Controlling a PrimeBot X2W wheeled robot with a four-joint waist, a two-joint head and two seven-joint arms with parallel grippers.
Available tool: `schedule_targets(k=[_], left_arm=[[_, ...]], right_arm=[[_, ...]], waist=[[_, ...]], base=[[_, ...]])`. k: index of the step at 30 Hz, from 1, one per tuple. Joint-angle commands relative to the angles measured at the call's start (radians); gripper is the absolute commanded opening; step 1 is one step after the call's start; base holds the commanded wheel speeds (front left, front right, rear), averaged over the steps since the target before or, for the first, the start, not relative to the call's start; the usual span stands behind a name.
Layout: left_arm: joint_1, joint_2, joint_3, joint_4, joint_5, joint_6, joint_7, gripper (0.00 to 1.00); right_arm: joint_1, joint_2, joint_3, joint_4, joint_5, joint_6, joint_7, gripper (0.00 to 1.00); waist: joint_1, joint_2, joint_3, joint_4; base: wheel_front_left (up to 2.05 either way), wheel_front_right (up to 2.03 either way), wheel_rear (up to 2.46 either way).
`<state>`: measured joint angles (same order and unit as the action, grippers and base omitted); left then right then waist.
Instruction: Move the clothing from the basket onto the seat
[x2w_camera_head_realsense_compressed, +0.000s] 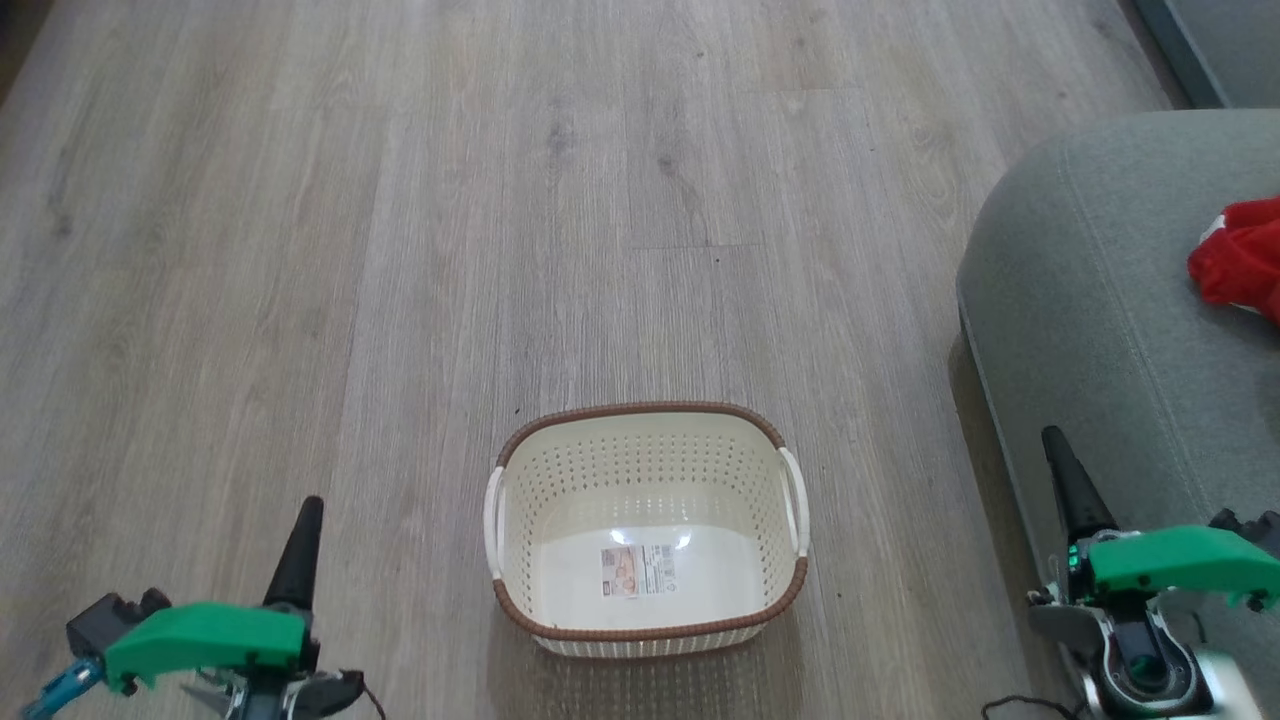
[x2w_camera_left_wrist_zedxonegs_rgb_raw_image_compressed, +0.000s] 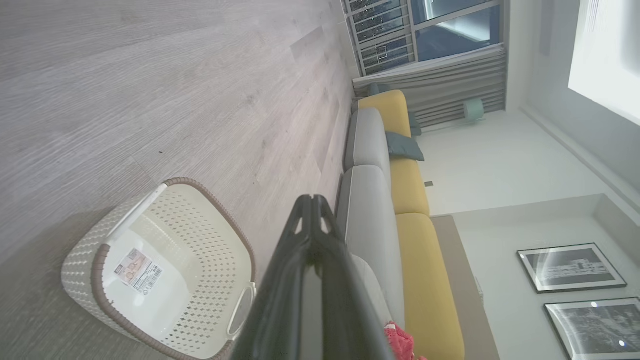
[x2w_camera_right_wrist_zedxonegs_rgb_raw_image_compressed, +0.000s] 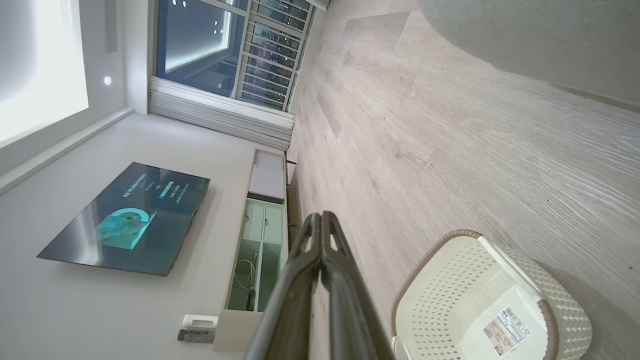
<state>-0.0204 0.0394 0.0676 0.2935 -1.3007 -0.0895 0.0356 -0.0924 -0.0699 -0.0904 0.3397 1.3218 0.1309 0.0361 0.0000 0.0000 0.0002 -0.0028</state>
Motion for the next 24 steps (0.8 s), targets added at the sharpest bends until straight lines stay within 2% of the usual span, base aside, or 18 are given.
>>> schedule_targets(k=[1,24], left_arm=[[-0.056,0.010,0.031,-0.037,-0.021,-0.011,0.006,0.00],[-0.087,0.011,0.046,-0.048,-0.302,-0.041,0.077,0.00]], right_arm=[[-0.023,-0.001,0.011,-0.043,0.021,0.000,0.006,0.00],[-0.016,0.019,-0.023,-0.094,0.282,0.000,0.076,0.00]], waist=[[0.0000,0.0000,0.000,0.000],[0.0000,0.0000,0.003,0.003]], base=[[0.00,0.00,0.00],[0.00,0.00,0.00]])
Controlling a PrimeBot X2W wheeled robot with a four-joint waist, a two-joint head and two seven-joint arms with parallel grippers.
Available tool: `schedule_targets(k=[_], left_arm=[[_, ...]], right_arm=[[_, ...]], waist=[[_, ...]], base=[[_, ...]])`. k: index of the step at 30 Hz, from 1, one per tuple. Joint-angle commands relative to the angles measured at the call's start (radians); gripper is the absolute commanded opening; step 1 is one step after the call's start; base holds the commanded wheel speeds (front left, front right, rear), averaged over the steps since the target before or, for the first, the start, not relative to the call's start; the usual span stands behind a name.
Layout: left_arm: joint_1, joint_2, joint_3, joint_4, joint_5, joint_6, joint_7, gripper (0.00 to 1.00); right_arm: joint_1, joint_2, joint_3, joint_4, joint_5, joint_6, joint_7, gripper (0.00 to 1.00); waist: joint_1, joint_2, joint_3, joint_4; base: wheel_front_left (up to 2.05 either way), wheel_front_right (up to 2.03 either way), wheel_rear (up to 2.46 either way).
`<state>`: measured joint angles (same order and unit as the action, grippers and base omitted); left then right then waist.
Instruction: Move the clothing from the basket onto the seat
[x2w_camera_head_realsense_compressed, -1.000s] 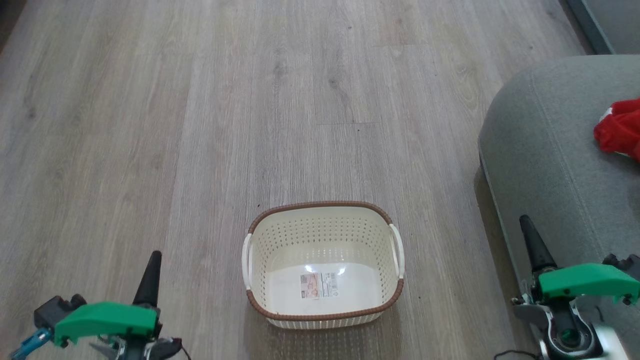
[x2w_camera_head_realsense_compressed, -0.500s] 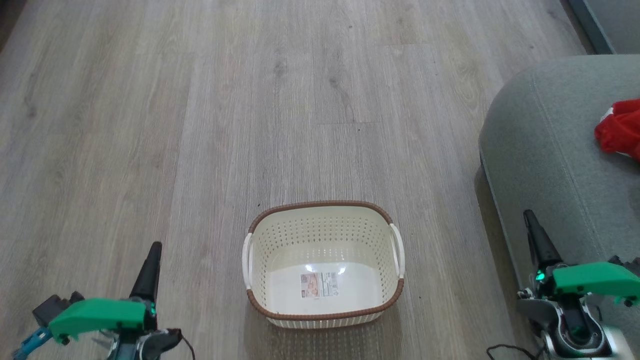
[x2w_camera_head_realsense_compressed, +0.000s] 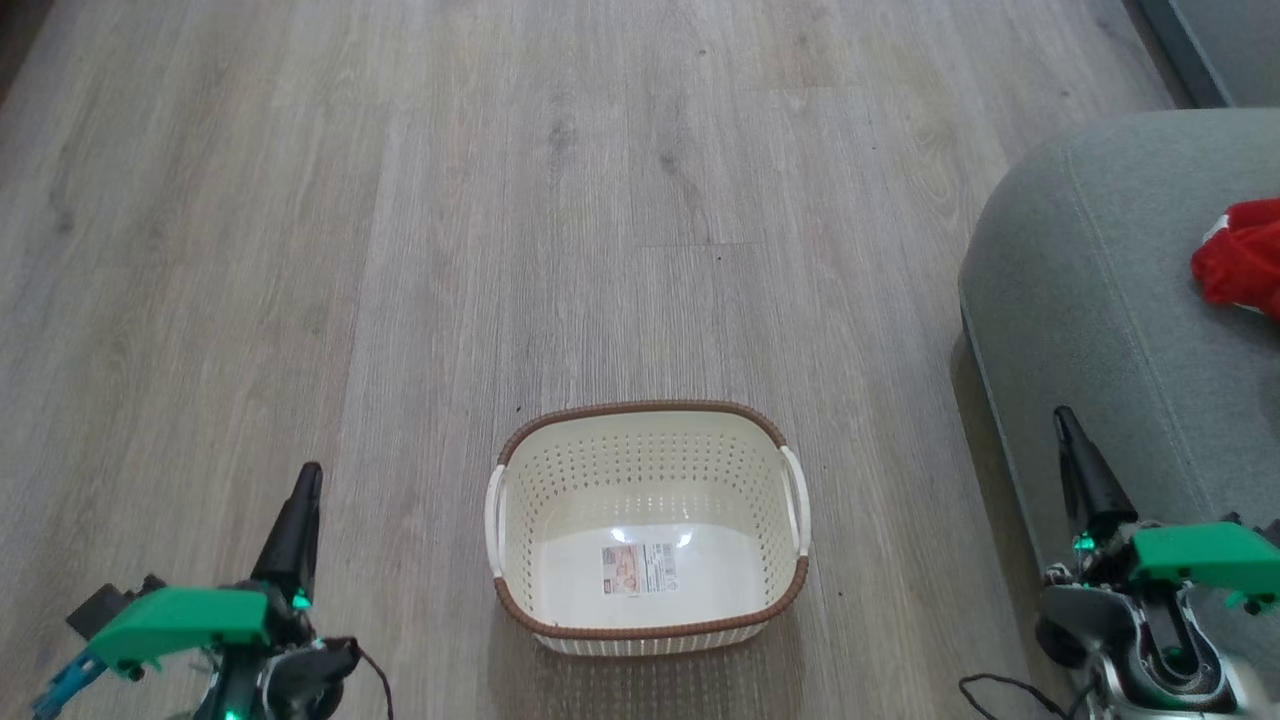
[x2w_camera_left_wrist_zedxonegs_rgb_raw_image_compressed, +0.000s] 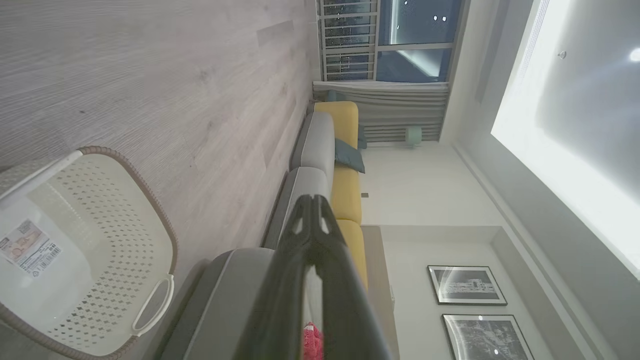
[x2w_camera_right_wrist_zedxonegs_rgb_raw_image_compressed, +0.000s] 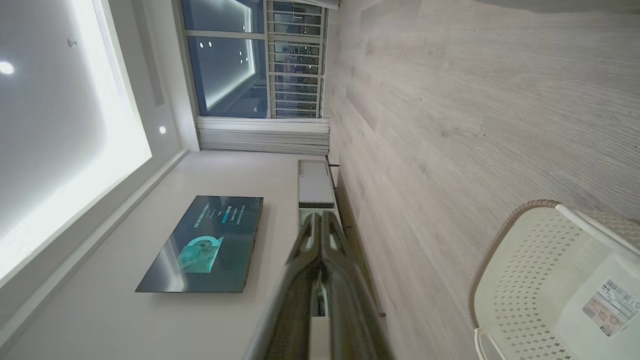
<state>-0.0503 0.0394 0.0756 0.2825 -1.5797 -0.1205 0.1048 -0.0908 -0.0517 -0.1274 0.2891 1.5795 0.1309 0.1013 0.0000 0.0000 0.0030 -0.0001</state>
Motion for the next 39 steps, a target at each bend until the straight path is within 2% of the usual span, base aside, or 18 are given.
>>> schedule_targets(k=[1,39], left_arm=[[-0.058,0.011,0.038,-0.037,-0.029,-0.010,0.009,0.00],[-0.058,0.011,0.038,-0.037,-0.029,-0.010,0.009,0.00]], right_arm=[[-0.017,0.001,0.013,-0.044,0.029,0.000,0.012,0.00],[-0.017,0.001,0.013,-0.044,0.029,0.000,0.012,0.00]], waist=[[0.0000,0.0000,0.000,0.000],[0.0000,0.0000,0.000,0.000]], base=[[0.00,0.00,0.00],[0.00,0.00,0.00]])
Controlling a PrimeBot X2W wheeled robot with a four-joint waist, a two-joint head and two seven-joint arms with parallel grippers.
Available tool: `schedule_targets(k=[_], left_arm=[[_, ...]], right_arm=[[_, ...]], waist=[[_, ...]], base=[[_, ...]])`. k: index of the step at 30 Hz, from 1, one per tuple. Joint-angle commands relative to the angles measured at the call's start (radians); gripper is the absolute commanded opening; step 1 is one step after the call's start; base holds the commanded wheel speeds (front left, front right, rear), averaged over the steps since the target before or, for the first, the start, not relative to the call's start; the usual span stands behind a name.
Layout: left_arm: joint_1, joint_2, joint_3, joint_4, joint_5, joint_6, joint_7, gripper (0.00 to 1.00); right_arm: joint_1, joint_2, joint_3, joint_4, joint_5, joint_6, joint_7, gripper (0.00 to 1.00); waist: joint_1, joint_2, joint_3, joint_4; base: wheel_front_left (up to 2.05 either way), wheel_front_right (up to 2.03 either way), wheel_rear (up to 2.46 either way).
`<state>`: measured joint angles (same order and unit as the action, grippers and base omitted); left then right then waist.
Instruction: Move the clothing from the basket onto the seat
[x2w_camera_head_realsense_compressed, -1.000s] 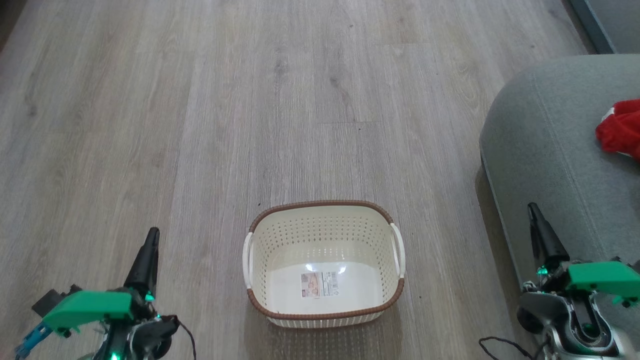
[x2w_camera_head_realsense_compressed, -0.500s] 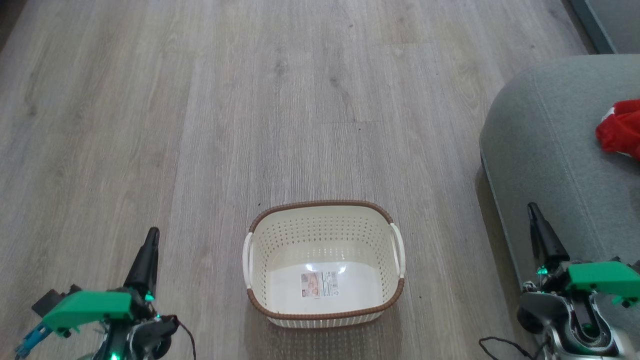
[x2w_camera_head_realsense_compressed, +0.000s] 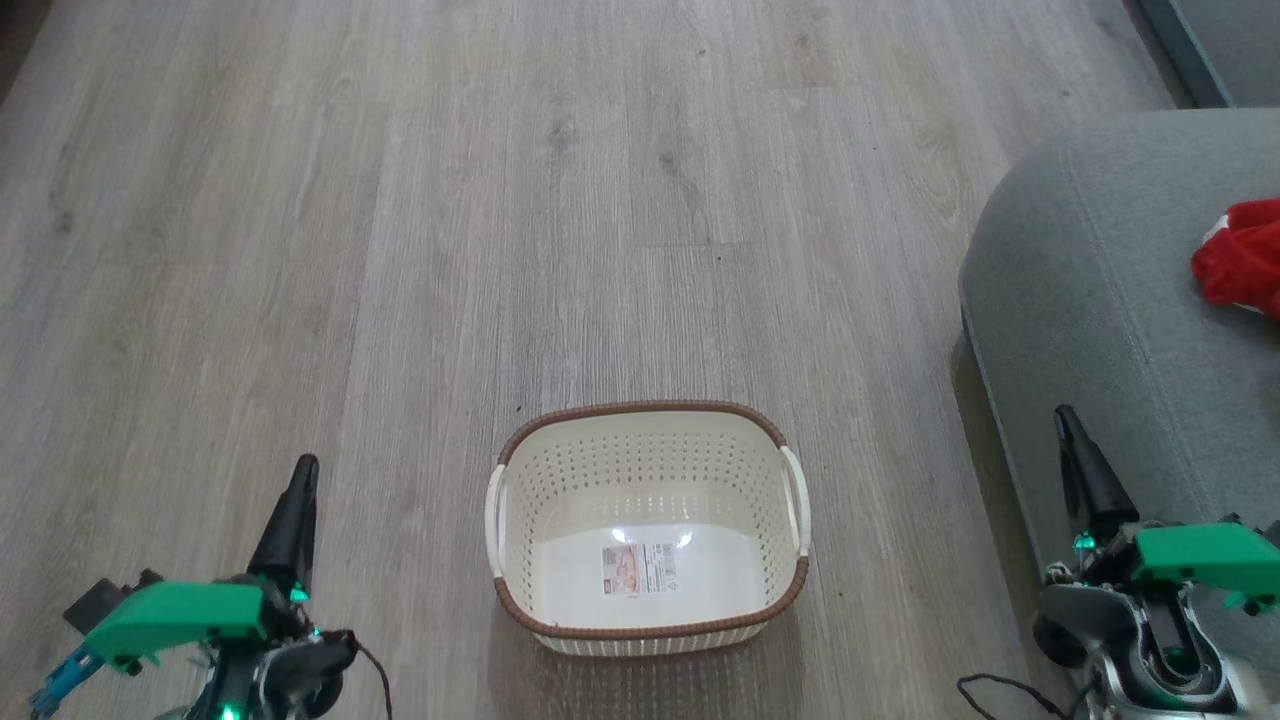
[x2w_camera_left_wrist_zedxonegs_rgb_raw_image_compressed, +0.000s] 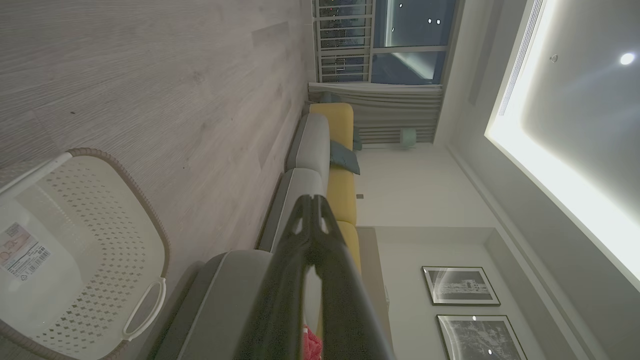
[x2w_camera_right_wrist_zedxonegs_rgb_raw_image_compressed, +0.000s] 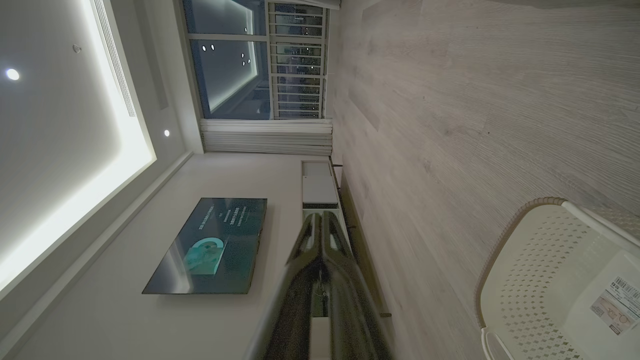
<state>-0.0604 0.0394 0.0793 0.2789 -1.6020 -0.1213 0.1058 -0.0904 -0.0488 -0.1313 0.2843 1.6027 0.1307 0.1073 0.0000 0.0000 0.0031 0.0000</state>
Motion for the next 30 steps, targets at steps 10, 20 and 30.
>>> schedule_targets(k=[10,20,30], left_arm=[[-0.048,0.011,0.035,-0.034,-0.007,-0.009,0.008,0.00],[-0.048,0.011,0.035,-0.034,-0.007,-0.009,0.008,0.00],[-0.048,0.011,0.035,-0.034,-0.007,-0.009,0.007,0.00]], right_arm=[[-0.018,-0.001,0.017,-0.039,0.006,0.000,0.006,0.00],[-0.018,-0.001,0.017,-0.039,0.006,0.000,0.006,0.00],[-0.018,-0.001,0.017,-0.039,0.006,0.000,0.006,0.00]], waist=[[0.0000,0.0000,0.000,0.000],[0.0000,0.0000,0.000,0.000],[0.0000,0.0000,0.000,0.000]], base=[[0.00,0.00,0.00],[0.00,0.00,0.00],[0.00,0.00,0.00]])
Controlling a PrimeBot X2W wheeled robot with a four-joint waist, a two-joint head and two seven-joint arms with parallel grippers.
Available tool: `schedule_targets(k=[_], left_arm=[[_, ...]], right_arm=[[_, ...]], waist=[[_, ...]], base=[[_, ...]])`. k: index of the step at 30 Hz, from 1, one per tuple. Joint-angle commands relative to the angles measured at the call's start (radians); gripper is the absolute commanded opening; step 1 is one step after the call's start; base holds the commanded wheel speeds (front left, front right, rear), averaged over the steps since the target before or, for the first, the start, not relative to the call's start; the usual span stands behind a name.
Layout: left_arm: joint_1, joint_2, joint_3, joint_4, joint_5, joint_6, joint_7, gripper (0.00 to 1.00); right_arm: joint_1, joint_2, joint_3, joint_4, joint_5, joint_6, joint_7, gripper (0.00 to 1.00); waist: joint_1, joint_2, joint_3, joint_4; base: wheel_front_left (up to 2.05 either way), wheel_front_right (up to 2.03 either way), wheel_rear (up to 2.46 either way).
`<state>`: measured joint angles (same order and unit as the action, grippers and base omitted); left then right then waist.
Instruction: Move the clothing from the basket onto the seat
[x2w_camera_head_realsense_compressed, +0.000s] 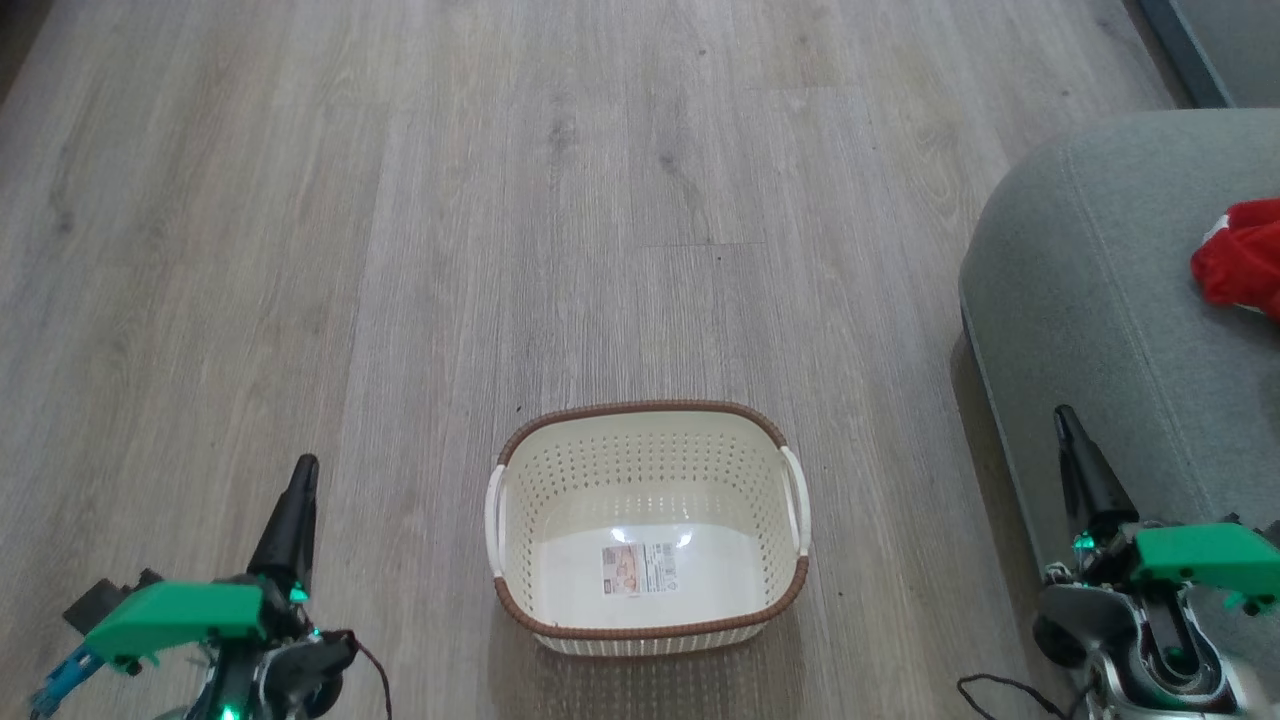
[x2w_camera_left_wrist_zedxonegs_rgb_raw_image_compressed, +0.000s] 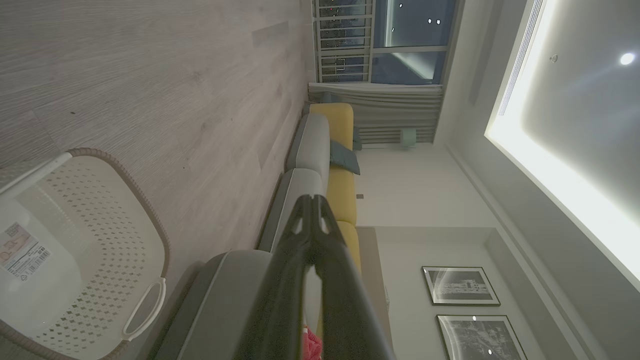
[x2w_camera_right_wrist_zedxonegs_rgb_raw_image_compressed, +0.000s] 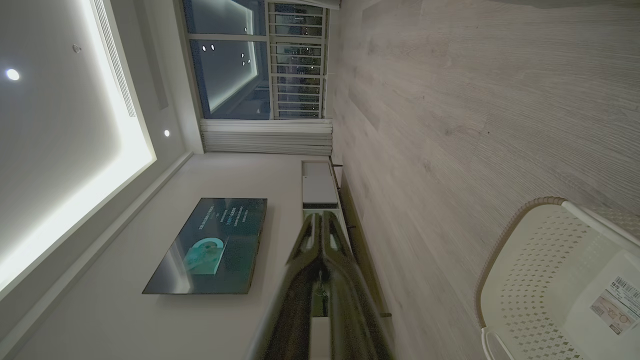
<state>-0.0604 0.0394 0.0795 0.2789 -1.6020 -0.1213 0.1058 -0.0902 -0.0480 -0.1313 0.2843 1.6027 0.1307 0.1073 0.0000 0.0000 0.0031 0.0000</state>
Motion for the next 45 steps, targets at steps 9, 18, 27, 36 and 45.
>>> schedule_targets(k=[9,18,27,36,45], left_arm=[[-0.048,0.011,0.034,-0.034,-0.007,-0.009,0.007,0.00],[-0.048,0.011,0.034,-0.034,-0.007,-0.009,0.007,0.00],[-0.048,0.011,0.034,-0.034,-0.007,-0.009,0.007,0.00],[-0.048,0.011,0.034,-0.034,-0.007,-0.009,0.007,0.00],[-0.048,0.011,0.034,-0.034,-0.007,-0.009,0.007,0.00]], right_arm=[[-0.018,-0.002,0.017,-0.039,0.006,0.000,0.006,0.00],[-0.018,-0.002,0.017,-0.039,0.006,0.000,0.006,0.00],[-0.018,-0.002,0.018,-0.039,0.006,0.000,0.006,0.00],[-0.018,-0.002,0.018,-0.040,0.006,0.000,0.006,0.00],[-0.018,-0.002,0.018,-0.040,0.006,0.000,0.006,0.00]], waist=[[0.0000,0.0000,0.000,0.000],[0.0000,0.0000,0.000,0.000],[0.0000,0.0000,0.000,0.000],[0.0000,0.0000,0.000,0.000],[0.0000,0.0000,0.000,0.000]], base=[[0.00,0.00,0.00],[0.00,0.00,0.00],[0.00,0.00,0.00],[0.00,0.00,0.00],[0.00,0.00,0.00]])
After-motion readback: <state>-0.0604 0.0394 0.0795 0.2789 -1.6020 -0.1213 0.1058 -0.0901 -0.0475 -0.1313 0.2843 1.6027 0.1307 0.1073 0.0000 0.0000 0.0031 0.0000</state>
